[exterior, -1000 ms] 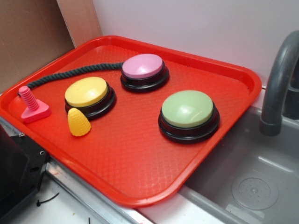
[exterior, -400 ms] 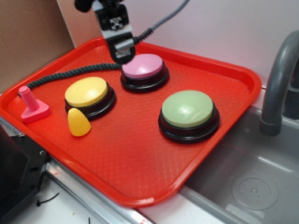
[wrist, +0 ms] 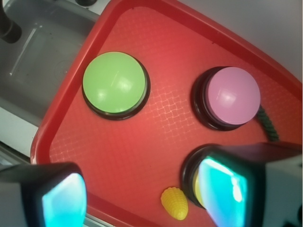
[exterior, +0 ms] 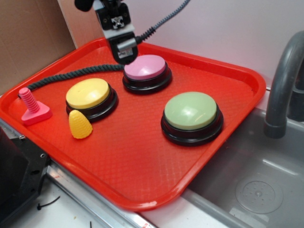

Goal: Push the green button.

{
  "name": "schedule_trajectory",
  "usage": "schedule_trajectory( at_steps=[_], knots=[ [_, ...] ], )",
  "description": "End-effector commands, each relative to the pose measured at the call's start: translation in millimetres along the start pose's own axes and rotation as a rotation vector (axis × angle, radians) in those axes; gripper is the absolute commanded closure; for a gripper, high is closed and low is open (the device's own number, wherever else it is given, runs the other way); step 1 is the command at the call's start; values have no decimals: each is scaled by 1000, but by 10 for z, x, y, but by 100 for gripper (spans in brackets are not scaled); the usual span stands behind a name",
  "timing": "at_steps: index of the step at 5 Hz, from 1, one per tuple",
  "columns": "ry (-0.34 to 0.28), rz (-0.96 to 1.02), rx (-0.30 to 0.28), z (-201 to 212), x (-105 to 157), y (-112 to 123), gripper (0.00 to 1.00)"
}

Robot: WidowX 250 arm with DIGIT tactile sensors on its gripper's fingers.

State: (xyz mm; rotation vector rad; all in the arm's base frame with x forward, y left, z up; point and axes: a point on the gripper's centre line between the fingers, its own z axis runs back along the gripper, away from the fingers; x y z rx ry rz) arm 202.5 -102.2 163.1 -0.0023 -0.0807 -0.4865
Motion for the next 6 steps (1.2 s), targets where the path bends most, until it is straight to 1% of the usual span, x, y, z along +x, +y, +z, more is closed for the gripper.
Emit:
schedule_trajectory(
  at_steps=[1, 2, 3, 4, 5, 6],
  knots=[
    [-147, -203, 40, -434, 561, -209, 0],
    [-129, -232, -9, -760, 639, -215, 0],
    [-176, -252, -48, -933, 695, -228, 0],
    [-143, -287, -80, -1051, 776, -249, 0],
    [-40, -319, -108, -1130, 744, -287, 0],
    [40, -317, -119, -1157, 672, -277, 0]
  ],
)
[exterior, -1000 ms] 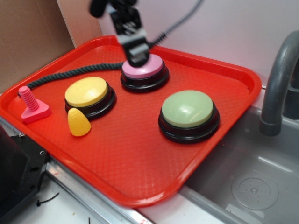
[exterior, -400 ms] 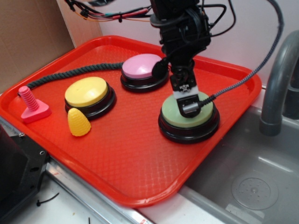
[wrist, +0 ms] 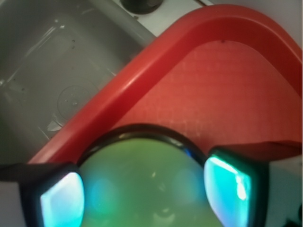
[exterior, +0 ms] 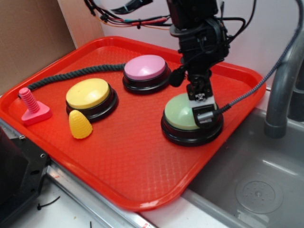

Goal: Push the green button.

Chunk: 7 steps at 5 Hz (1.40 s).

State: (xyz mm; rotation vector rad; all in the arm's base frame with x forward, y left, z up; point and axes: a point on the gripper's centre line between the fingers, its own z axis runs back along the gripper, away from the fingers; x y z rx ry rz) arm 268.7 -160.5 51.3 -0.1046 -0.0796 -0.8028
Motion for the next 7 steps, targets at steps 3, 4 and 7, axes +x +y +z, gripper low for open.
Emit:
schedule_trajectory(
  at_steps=[3, 4, 7],
  knots=[
    [68, -11, 51, 482, -84, -86, 0],
    [95, -6, 58, 546, -90, -96, 0],
    [95, 27, 66, 763, -143, -118, 0]
  ],
)
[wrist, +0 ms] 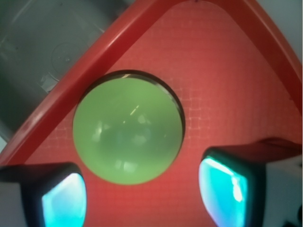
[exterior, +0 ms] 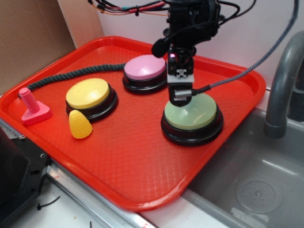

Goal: Push the green button.

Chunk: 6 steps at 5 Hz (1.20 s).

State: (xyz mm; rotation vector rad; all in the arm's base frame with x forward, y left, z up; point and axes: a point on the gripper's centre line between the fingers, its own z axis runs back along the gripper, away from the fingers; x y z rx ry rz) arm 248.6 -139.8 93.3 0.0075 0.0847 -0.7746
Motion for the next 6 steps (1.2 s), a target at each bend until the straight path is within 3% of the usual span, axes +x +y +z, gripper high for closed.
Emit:
schedule_trajectory(
  at_steps=[1, 5, 6],
  knots=[
    [-98, 13, 28, 384, -1, -79, 0],
    [-92, 79, 55, 690, -161, -122, 0],
    [-69, 83, 37, 745, -190, -127, 0]
  ],
)
